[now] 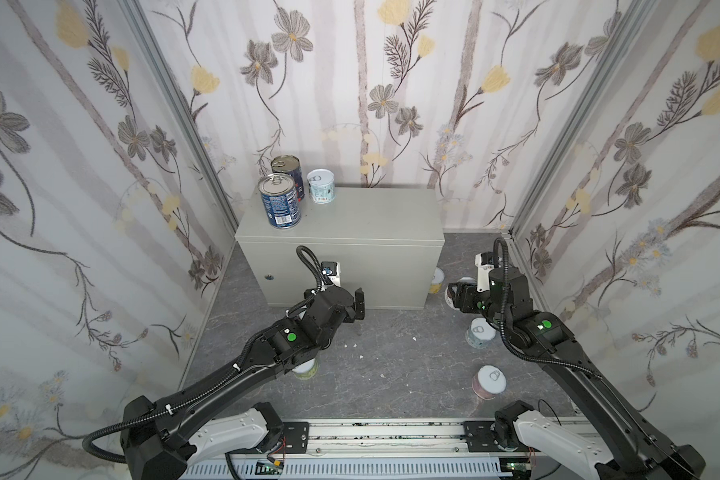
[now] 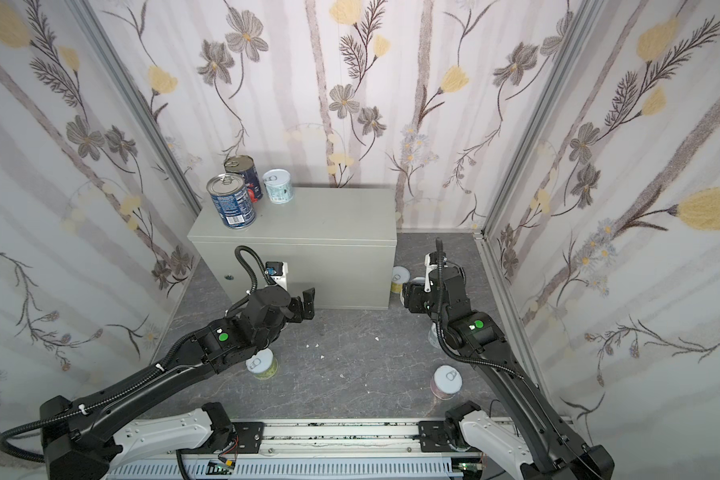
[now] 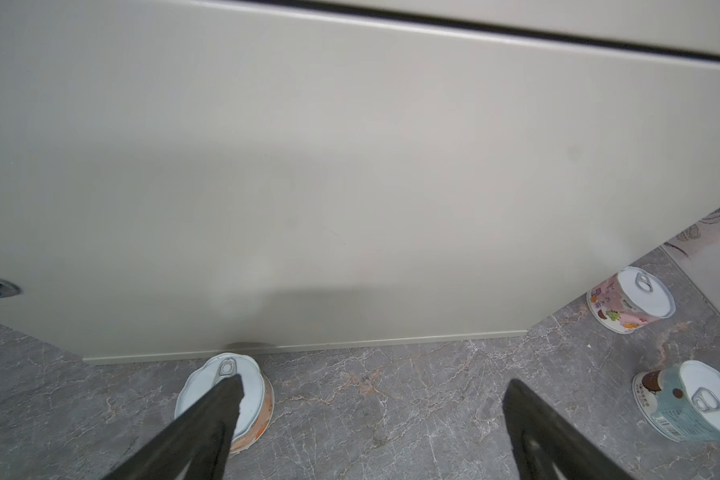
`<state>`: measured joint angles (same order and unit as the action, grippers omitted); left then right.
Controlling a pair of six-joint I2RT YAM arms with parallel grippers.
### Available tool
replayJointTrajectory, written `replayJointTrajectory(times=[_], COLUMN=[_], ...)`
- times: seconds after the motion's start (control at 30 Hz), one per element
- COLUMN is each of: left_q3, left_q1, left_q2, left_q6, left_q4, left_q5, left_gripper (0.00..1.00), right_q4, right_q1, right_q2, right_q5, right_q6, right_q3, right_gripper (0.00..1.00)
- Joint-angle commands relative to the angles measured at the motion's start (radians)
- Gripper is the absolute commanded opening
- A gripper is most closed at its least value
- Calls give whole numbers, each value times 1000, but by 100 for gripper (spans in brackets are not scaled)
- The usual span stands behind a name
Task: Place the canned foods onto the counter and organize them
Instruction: 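Lift the teal-labelled can up and over the cabinet top with the right gripper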
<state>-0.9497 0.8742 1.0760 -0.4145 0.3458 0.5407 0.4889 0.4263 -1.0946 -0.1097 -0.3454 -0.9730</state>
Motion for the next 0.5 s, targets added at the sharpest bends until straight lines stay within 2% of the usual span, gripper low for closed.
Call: replayJointTrajectory(times=[0.0, 0.27, 0.47], left_q3=[-14, 2, -43], left_q1=[-4, -6, -6], left_q2=[-5, -49, -55], left_q6=[42, 40, 45], left_q4=[24, 37, 90], left_q5=[49, 32, 21], left_gripper=[100, 100, 100], right_q4=[-13, 83, 110], right_q1=[6, 41, 73], right_q2=[29, 36, 20], right_q5=[34, 44, 45], right_q6=[24, 55, 76], right_q3=[-43, -176, -259], right_gripper=[50, 48, 48])
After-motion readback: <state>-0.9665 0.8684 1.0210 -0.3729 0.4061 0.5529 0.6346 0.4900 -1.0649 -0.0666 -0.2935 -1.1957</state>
